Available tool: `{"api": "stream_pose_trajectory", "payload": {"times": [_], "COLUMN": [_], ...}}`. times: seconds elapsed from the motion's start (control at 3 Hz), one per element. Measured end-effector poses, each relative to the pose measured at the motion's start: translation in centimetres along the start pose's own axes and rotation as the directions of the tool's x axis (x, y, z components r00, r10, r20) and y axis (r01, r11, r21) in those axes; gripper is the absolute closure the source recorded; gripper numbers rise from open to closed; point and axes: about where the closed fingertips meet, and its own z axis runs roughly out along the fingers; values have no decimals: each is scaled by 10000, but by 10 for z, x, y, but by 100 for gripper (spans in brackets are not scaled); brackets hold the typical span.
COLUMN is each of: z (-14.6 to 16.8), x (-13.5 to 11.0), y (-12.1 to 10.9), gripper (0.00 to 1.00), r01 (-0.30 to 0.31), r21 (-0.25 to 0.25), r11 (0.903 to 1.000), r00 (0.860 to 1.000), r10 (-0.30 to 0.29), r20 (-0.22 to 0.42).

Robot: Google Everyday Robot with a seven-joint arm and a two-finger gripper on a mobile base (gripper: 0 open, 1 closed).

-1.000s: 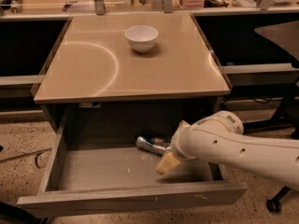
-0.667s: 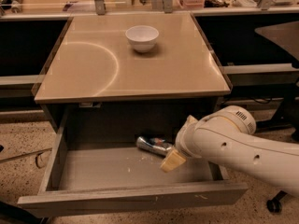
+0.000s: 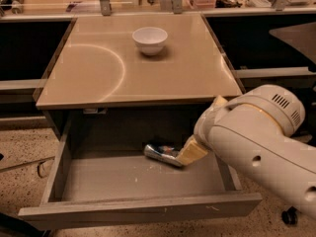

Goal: Place redbull can into top drawer

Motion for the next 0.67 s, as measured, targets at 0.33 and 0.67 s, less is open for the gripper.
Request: {"api": "stream_pose_trajectory", "payload": {"times": [0.33, 0.67], "z": [-36, -40], "x": [-16, -17], "y": [-20, -23], "gripper": [0, 0], "r01": [96, 128], "r21": [830, 937], "r11": [9965, 9955], "r00": [9999, 9999], "r10": [-92, -122], "r20": [-55, -75]}}
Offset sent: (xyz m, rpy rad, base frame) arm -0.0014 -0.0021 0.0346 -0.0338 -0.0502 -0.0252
